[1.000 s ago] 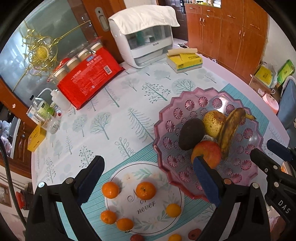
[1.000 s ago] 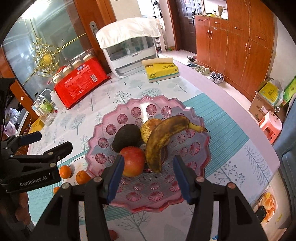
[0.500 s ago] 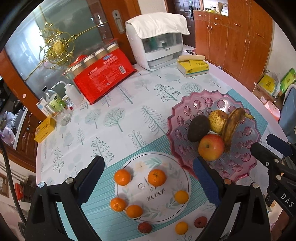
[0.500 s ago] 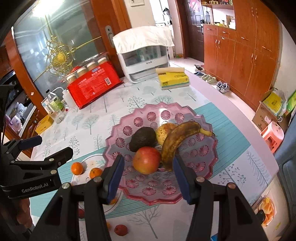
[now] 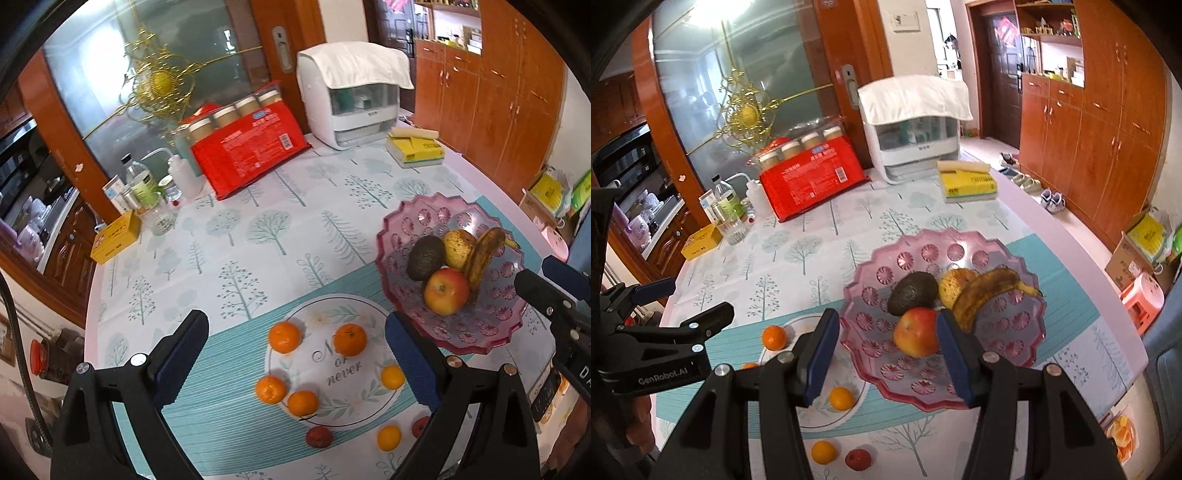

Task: Organize fruits
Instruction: 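Move both open tools from the pink bowl toward the mandarins on the plate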

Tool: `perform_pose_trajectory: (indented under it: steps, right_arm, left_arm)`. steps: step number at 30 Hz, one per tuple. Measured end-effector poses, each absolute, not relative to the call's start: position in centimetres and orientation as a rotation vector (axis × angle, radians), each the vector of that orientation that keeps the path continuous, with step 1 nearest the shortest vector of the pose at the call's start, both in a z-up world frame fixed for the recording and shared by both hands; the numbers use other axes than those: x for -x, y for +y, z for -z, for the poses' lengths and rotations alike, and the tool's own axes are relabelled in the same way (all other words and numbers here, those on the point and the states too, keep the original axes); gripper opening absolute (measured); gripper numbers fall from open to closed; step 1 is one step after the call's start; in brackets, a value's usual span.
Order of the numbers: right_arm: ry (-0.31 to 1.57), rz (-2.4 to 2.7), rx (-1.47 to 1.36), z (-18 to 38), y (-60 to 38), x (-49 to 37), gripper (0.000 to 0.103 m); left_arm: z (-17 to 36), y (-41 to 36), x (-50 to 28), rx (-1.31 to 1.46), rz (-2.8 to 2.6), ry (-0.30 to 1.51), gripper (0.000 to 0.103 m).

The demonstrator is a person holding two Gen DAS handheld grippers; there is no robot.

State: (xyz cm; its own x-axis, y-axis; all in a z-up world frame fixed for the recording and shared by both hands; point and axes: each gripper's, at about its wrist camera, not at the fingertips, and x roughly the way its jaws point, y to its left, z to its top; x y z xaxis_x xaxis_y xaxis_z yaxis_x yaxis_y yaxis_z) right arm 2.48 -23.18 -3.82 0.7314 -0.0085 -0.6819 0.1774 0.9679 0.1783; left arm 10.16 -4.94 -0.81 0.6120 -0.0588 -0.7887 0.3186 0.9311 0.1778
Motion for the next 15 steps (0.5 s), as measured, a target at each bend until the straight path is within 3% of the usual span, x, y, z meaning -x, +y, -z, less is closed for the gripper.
perform_pose_trajectory:
  steps: [15]
  right_arm:
    - [0.881, -0.023, -0.211, 8.0, -17.1, -6.9, 0.055]
  left_arm:
    - [6.6, 1.3, -12.9, -0.299, 0.157, 1.003, 0.096]
